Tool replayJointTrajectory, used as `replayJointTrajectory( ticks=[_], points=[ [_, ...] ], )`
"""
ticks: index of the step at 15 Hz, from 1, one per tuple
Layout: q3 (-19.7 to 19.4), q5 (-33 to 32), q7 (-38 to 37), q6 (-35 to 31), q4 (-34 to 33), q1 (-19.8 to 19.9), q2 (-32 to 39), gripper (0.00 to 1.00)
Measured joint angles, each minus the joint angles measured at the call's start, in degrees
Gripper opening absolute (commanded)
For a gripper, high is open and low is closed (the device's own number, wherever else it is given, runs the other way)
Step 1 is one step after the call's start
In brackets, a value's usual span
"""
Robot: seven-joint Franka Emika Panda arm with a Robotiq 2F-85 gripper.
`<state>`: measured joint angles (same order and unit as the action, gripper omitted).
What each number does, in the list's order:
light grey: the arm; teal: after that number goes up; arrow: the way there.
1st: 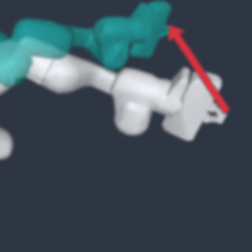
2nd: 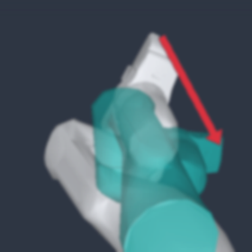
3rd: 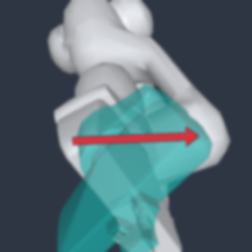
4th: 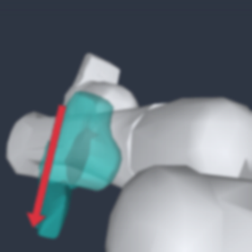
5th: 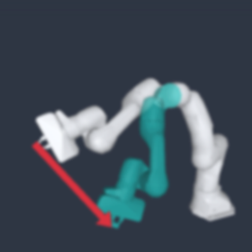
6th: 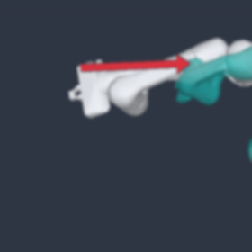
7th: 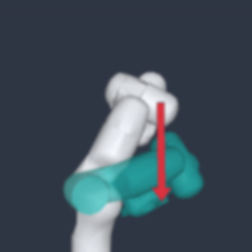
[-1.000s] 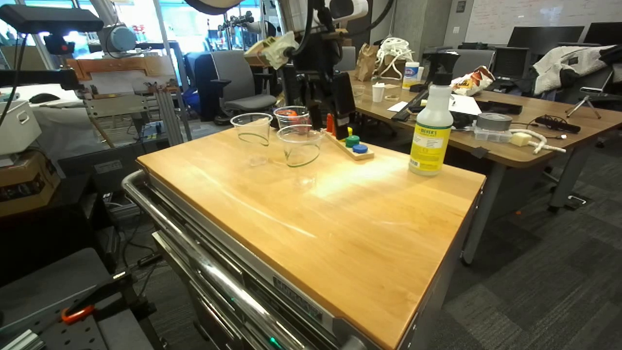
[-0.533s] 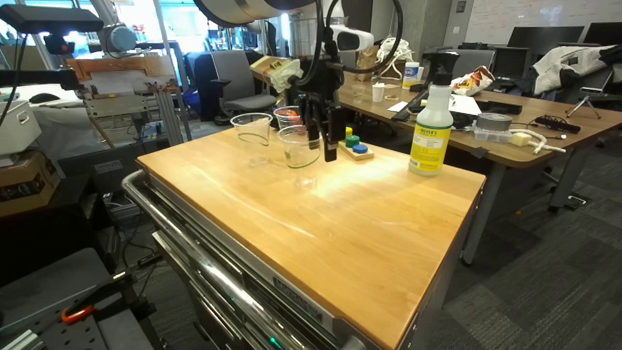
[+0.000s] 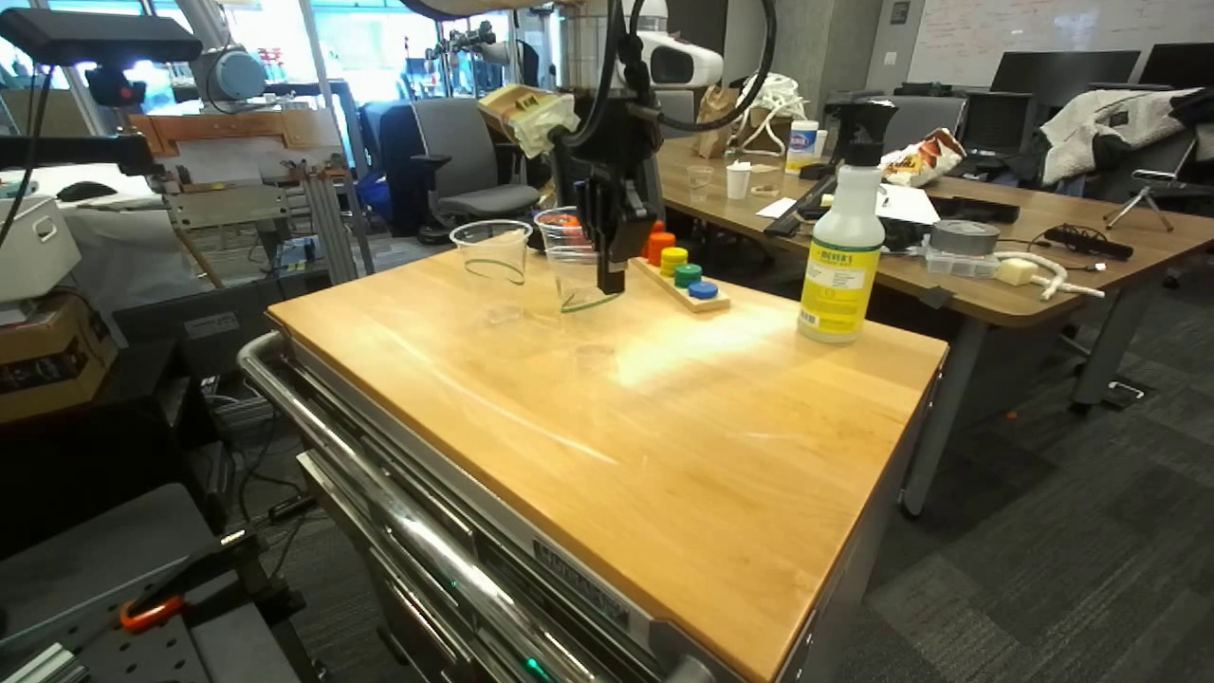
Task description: Stack the three cups
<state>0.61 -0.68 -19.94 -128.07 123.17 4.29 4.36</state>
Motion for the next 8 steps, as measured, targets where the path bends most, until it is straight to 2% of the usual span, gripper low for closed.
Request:
replayJointTrajectory(
  ticks=[5, 8],
  points=[
    [-1.2, 3.6, 0.6, 4.0, 0.1, 0.0, -1.8, 0.01],
    [-2.3, 9.3, 1.0, 5.5, -0.4, 0.2, -2.5, 0.01]
  ],
)
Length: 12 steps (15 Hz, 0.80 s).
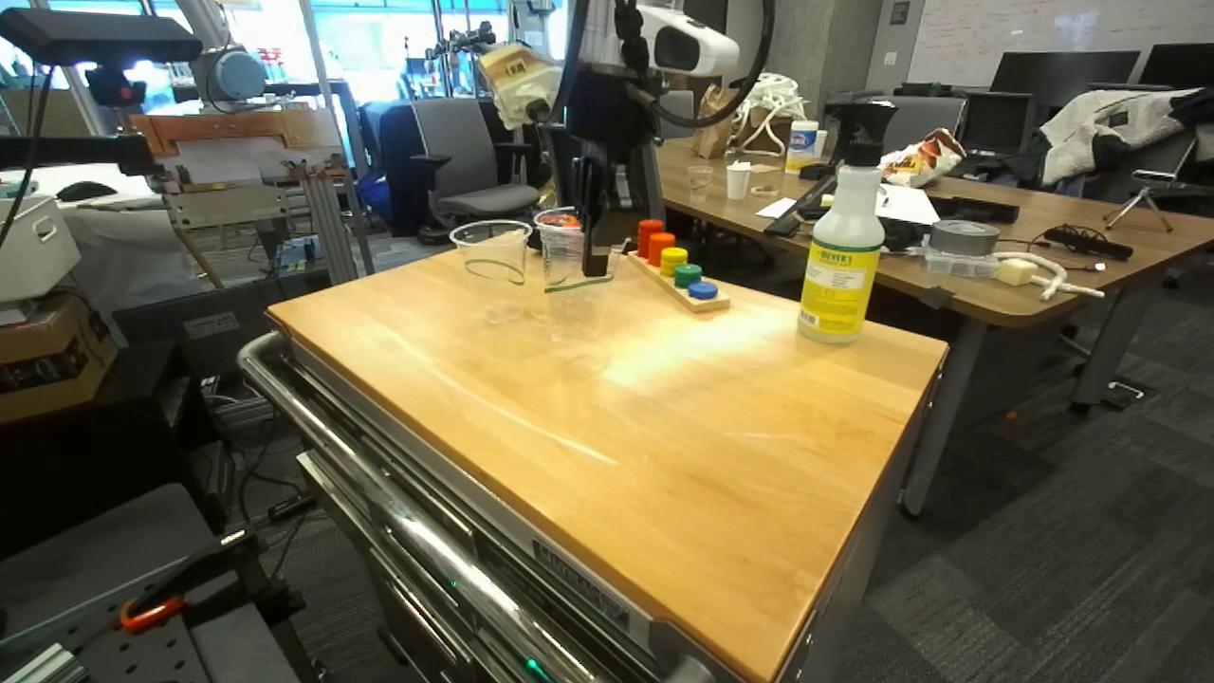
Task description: Stack the three cups
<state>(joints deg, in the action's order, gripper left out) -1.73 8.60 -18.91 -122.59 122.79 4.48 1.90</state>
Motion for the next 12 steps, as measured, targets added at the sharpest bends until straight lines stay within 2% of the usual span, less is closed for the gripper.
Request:
replayJointTrajectory(
  ticks=[4, 12],
  points=[
    [-0.5, 10.0, 3.2, 1.5, -2.5, -0.1, -3.8, 0.01],
    [1.7, 12.6, 6.6, 5.3, -3.8, -4.7, -12.0, 0.01]
  ],
)
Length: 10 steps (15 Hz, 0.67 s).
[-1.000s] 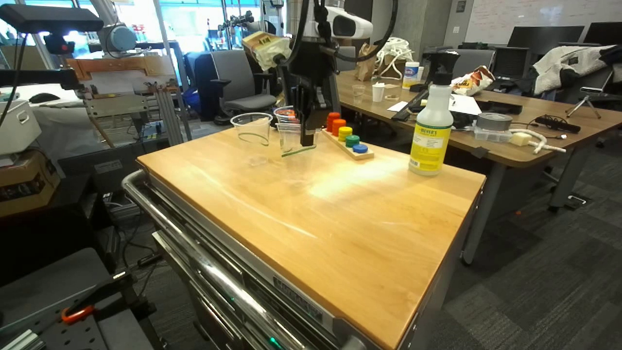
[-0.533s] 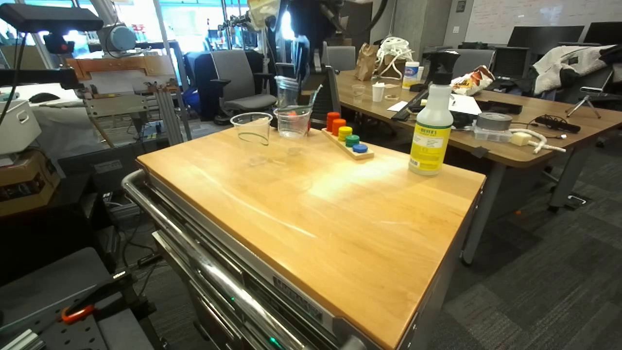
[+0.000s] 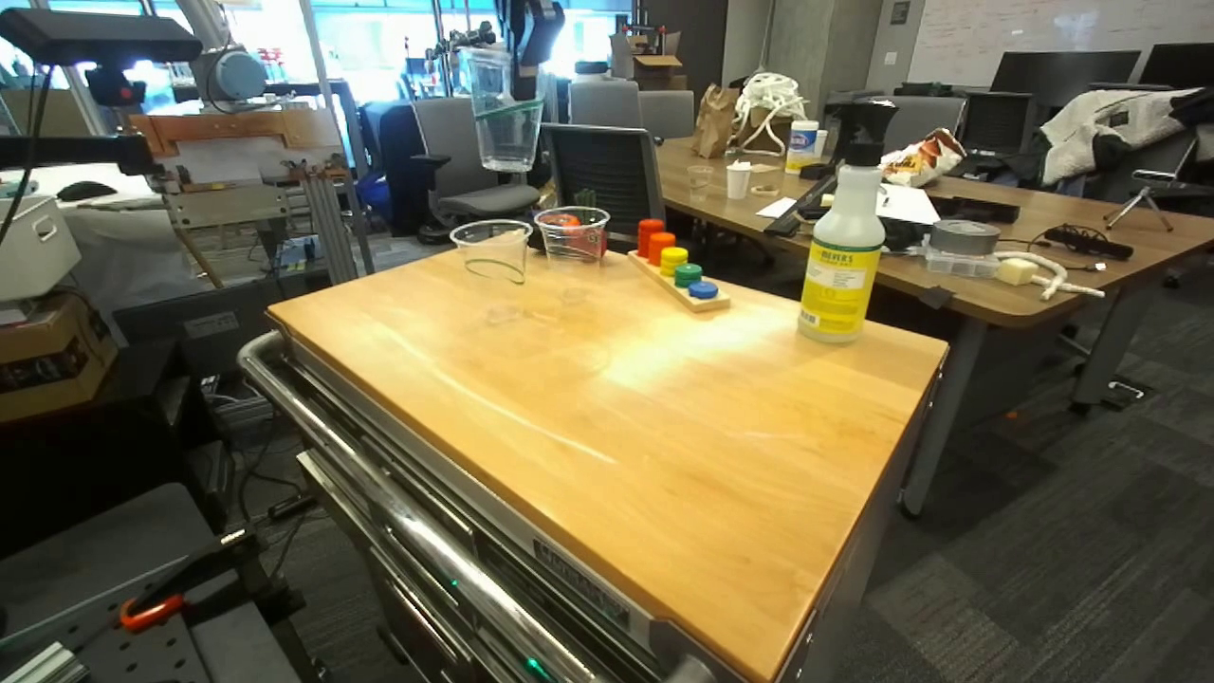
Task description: Stack the three cups
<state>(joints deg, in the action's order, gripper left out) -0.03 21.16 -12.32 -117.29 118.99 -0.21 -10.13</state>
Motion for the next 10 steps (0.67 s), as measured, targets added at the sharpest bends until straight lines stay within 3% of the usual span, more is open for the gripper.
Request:
replayJointTrajectory(
  ticks=[10],
  points=[
    [1.9, -0.1, 6.4, -5.5, 4.8, -2.2, 3.3, 0.01]
  ],
)
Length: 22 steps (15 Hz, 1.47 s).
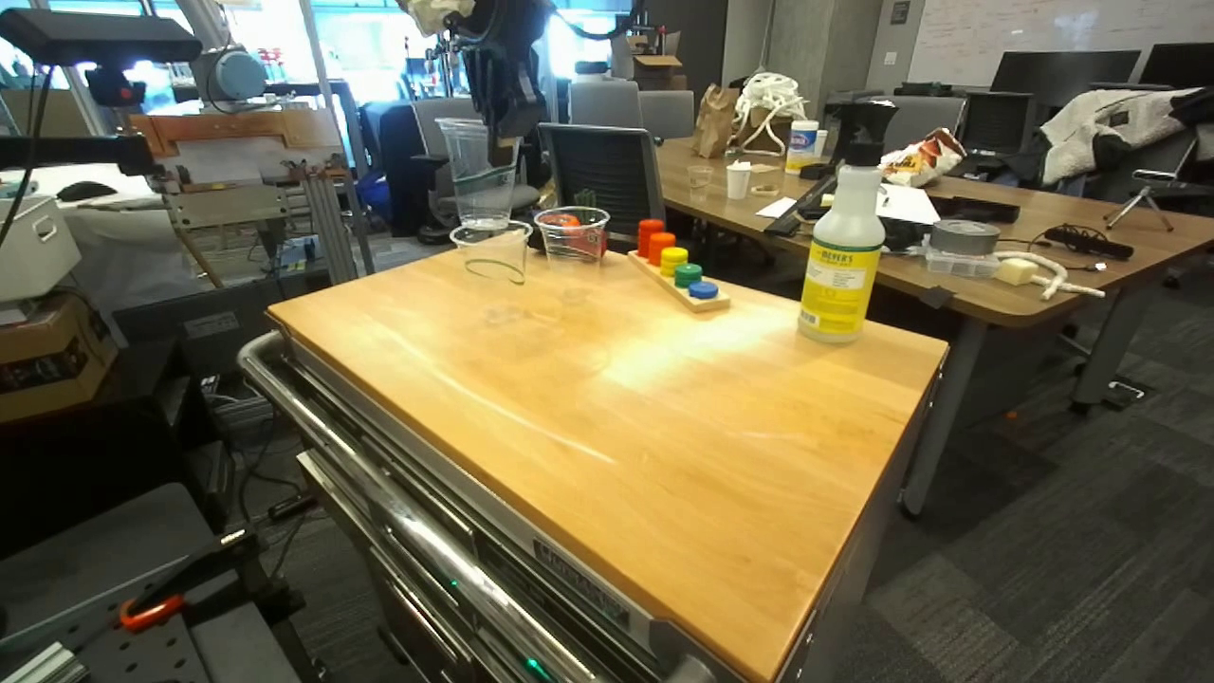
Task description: Stack the three cups
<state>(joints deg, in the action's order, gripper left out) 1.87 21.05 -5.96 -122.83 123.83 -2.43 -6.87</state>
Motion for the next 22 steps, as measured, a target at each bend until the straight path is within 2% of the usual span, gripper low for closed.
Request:
replayJointTrajectory(
  ticks=[4, 5, 6, 7, 15, 17, 22],
  points=[
    [0.1, 0.0, 1.5, -3.2, 1.4, -0.1, 2.3, 0.01],
    [0.1, 0.0, 1.8, -3.6, 1.5, -0.1, 2.9, 0.29],
    [0.1, 0.0, 2.0, -3.8, 1.5, -0.1, 3.5, 0.29],
    [0.1, 0.0, 2.3, -4.0, 1.5, -0.1, 3.9, 0.34],
    [0.1, -2.1, 3.0, -4.8, 1.5, -0.1, 4.2, 0.96],
    [0.1, -5.4, 2.4, -4.8, 1.7, -0.1, 4.1, 1.0],
    [1.0, -14.1, 0.2, -4.7, 3.1, -0.1, 4.1, 1.0]
  ],
)
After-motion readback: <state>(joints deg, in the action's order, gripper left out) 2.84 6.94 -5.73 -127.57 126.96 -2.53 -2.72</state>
